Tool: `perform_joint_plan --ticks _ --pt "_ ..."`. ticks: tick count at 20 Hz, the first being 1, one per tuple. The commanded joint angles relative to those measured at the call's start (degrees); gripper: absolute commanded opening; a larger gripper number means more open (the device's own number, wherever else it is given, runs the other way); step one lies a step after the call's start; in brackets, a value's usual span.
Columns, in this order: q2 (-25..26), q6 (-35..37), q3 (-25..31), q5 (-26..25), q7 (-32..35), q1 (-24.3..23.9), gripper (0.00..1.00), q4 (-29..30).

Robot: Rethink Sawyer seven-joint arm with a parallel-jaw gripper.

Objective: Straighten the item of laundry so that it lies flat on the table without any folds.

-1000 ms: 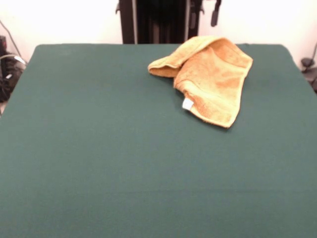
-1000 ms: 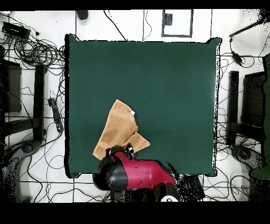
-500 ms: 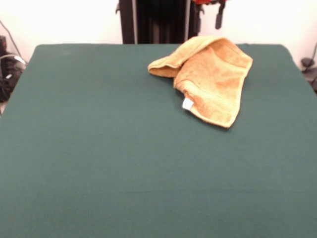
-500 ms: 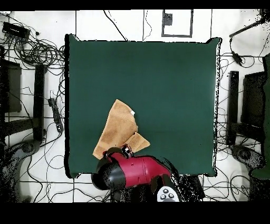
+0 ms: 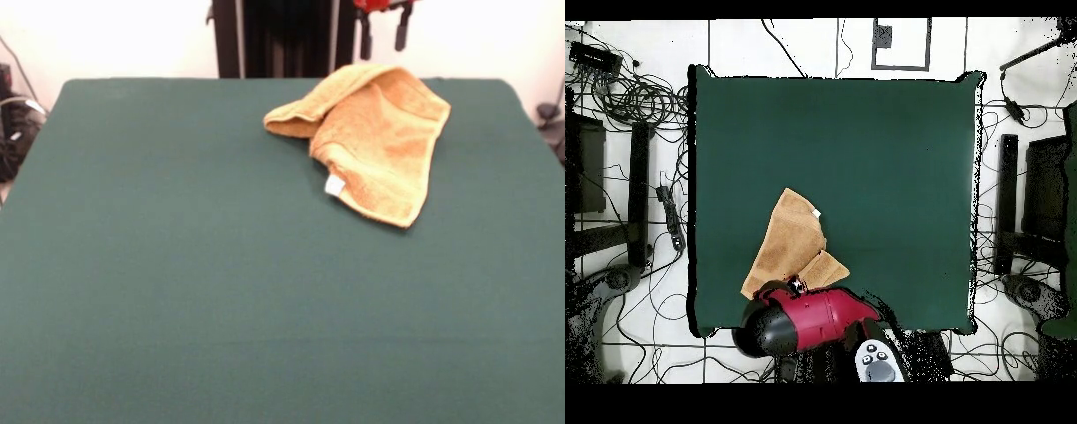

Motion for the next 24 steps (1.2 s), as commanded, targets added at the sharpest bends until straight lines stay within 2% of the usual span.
perform_joint_plan --ticks 1,16,24 --pt "0.44 7.00 8.23 -2.30 -3.32 -1.09 1.00 -4.16" --pt "2.16 8.58 7.77 -4.56 -1.89 -1.47 1.00 -5.79" --pt "2.24 10.37 8.82 -3.71 -2.20 -2.57 1.00 -5.65"
